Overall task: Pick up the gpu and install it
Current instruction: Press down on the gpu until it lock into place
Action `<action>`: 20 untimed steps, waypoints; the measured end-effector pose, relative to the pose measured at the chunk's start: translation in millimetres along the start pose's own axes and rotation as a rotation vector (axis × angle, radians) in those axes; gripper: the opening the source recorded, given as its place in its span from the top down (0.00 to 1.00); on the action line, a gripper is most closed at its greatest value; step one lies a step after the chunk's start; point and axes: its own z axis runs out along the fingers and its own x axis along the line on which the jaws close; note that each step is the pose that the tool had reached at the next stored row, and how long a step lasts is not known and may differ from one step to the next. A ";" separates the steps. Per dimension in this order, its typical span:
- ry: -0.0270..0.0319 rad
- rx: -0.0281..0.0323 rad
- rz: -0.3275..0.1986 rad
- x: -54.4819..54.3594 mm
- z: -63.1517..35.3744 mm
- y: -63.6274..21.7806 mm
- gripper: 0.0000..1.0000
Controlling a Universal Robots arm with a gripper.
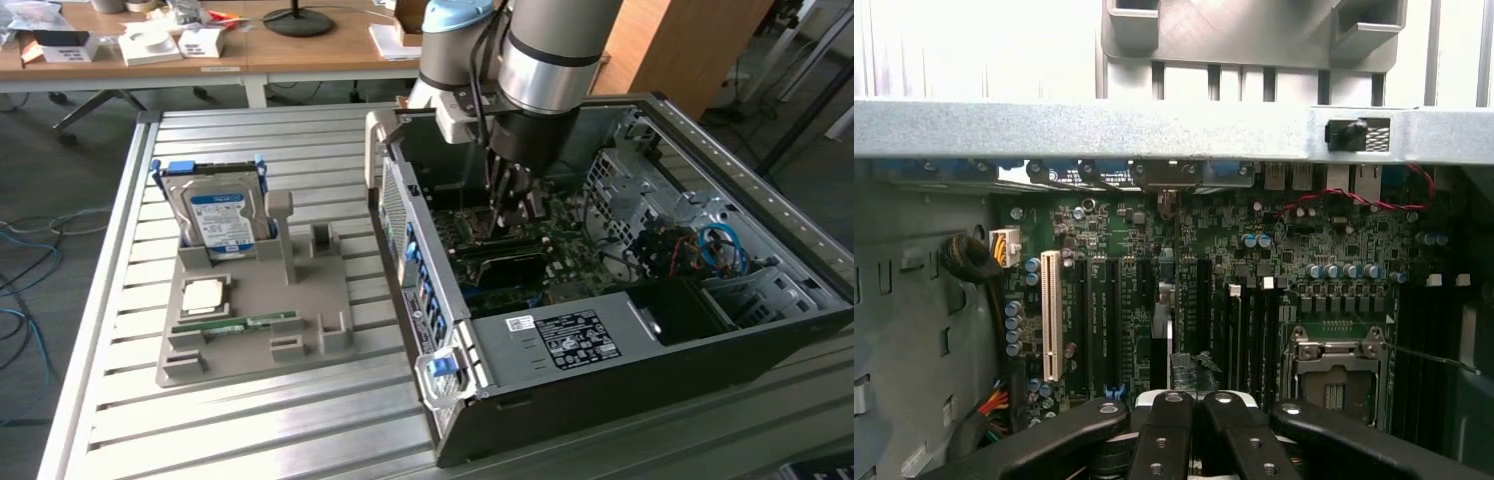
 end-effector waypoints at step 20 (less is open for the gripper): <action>0.0001 0.0000 0.000 -0.2 -6.2 -0.5 0.89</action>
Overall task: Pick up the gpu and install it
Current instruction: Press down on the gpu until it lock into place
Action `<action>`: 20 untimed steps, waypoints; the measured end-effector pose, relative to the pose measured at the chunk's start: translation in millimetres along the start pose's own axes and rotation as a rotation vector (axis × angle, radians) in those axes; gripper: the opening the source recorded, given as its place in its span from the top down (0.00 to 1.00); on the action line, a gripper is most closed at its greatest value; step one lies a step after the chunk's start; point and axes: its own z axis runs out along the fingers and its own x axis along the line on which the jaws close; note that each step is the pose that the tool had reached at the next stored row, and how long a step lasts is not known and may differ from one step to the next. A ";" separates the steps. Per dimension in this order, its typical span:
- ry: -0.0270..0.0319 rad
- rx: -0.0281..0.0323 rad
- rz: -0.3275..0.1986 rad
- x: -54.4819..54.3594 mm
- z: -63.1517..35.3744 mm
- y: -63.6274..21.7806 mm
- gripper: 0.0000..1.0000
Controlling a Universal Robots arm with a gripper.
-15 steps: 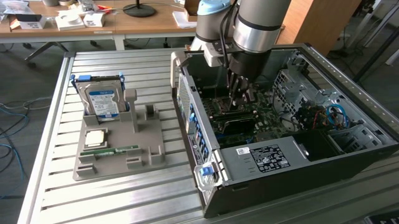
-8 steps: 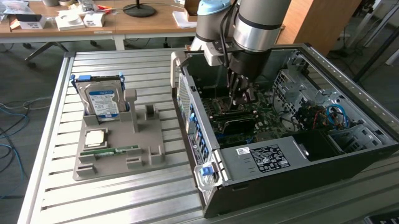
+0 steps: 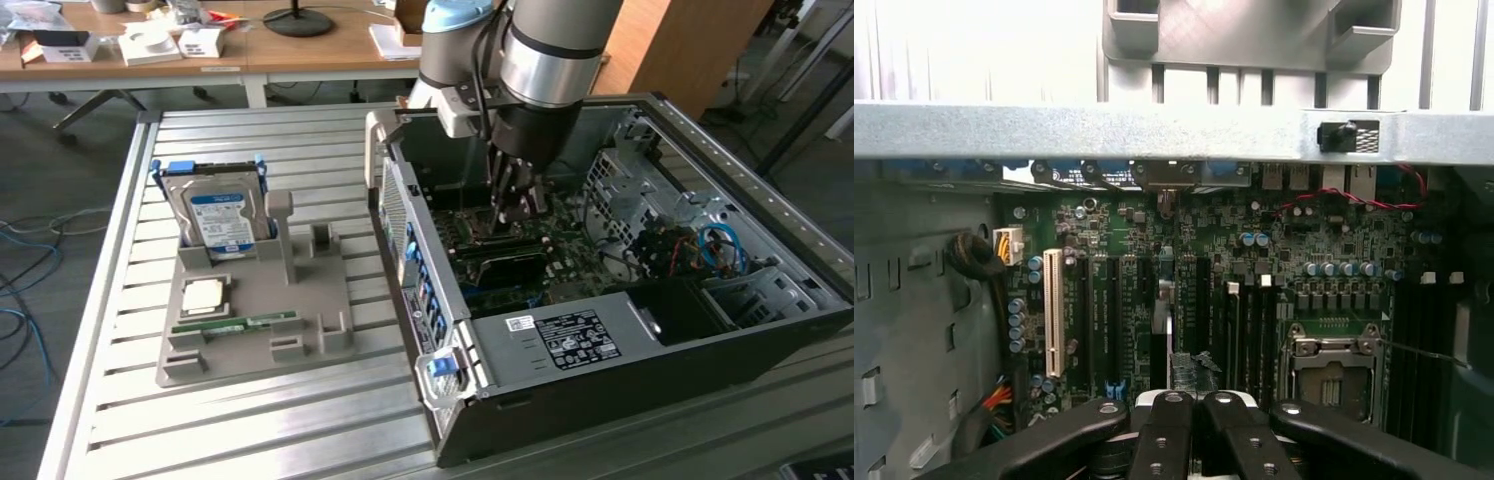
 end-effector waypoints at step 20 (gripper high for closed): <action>-0.0001 0.0000 0.000 -0.3 -9.7 -0.2 0.89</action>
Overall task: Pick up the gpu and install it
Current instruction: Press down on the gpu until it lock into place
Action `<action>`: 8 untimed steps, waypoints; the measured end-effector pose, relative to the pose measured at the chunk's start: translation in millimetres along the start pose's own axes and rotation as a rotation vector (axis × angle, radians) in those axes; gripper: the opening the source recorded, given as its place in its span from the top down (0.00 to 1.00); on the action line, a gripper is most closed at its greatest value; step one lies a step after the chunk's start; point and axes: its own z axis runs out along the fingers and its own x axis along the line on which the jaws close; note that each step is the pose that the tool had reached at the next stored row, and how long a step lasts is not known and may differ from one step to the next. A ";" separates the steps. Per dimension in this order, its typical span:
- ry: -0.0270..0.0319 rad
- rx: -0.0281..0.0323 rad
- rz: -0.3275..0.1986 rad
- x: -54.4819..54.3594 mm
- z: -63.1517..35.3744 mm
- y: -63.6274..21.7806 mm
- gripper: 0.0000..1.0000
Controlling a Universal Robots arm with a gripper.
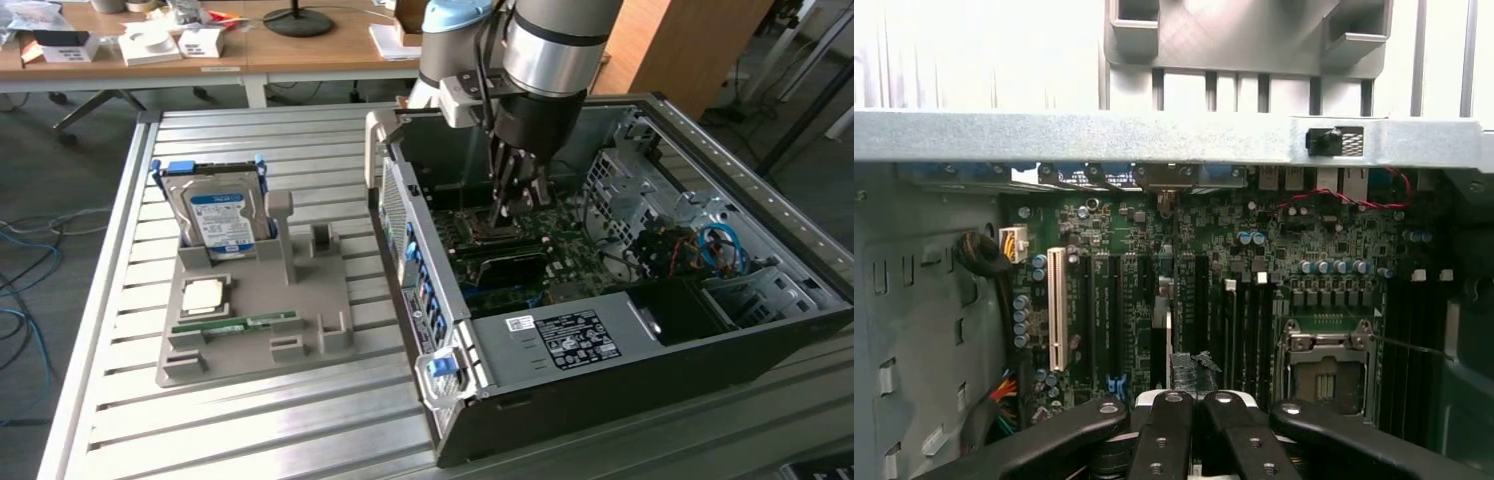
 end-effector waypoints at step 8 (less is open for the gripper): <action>0.0001 -0.0001 0.000 -0.2 -5.6 -0.1 0.89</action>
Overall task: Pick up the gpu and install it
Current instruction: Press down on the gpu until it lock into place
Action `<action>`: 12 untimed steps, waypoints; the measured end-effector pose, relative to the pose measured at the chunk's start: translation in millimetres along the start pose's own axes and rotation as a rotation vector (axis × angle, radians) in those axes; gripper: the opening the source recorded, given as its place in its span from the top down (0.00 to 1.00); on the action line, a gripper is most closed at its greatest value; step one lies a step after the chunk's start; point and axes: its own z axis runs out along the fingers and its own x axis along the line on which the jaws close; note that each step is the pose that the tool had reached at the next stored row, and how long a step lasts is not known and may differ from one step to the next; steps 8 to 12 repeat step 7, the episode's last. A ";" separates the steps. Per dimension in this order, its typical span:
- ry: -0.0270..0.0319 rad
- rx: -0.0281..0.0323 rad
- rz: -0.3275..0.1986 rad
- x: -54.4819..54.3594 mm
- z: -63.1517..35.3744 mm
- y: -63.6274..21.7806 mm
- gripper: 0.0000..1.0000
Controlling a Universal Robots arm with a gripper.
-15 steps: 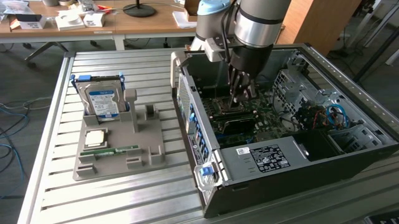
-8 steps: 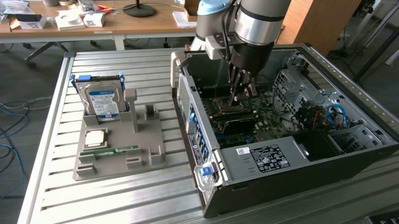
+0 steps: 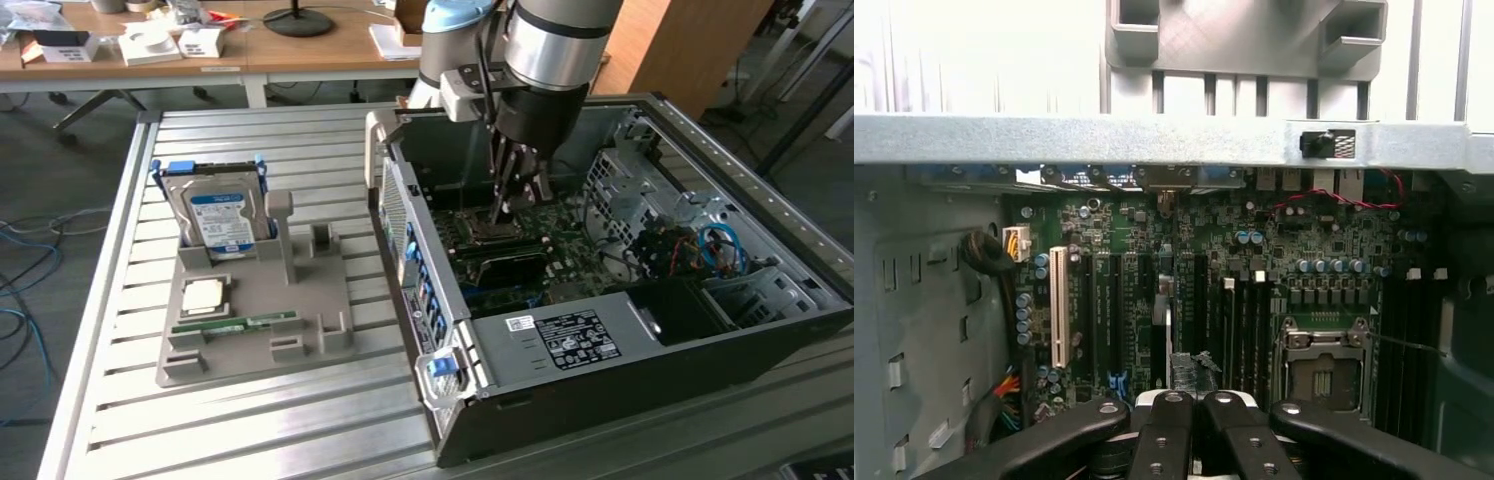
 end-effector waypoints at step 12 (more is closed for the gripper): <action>-0.0001 0.0001 0.000 -0.1 -1.0 0.0 0.89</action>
